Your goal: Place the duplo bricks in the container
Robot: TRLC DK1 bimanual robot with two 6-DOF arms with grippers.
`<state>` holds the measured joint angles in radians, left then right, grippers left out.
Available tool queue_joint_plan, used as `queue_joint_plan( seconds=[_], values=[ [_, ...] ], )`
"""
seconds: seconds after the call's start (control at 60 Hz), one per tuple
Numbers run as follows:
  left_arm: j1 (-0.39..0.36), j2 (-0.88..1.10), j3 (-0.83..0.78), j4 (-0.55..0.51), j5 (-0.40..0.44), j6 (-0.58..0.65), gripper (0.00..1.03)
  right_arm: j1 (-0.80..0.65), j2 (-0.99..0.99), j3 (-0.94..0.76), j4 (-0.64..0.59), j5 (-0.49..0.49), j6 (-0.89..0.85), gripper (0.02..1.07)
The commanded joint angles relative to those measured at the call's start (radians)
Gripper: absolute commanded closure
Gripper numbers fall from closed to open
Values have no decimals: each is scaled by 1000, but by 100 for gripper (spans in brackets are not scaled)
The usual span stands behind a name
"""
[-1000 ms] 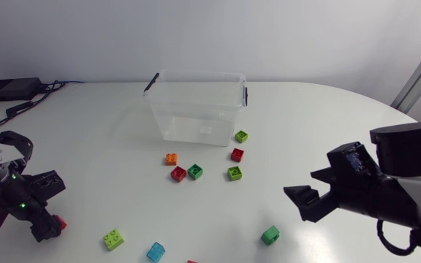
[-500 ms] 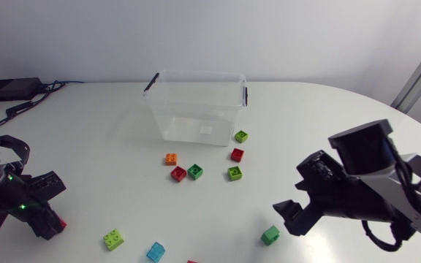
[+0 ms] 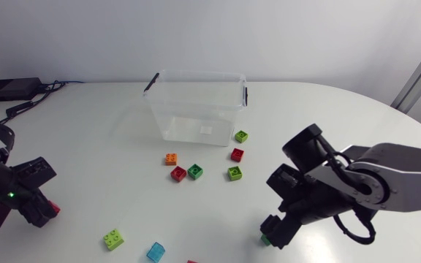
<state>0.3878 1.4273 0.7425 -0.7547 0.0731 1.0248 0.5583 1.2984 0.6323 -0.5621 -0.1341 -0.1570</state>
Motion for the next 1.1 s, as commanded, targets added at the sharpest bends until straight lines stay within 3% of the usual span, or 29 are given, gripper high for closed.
queue_joint_plan(
  seconds=[0.0, 0.2, 0.4, 0.517, 0.617, 0.767, 1.083],
  values=[
    [11, -25, 61, -41, 31, 8, 79, 28, 61, 10, -24, -6, 27, 15],
    [2, -47, 179, -77, 125, -49, 79, 34, 127, 12, -27, -1, 33, 19],
    [-73, -31, 287, -75, 198, -154, 79, 49, 148, 12, -25, 4, 43, 38],
    [-130, -27, 311, -52, 218, -210, 79, 49, 167, 10, -18, 4, 42, 55],
    [-170, -27, 321, -11, 229, -266, 79, 40, 171, 10, -1, -2, 42, 82],
    [-247, -7, 351, 55, 241, -353, 79, 41, 160, 14, -7, 1, 39, 84],
    [-408, 90, 440, 313, 272, -606, 78, 9, 70, 89, -78, 4, 47, 84]
  ],
)
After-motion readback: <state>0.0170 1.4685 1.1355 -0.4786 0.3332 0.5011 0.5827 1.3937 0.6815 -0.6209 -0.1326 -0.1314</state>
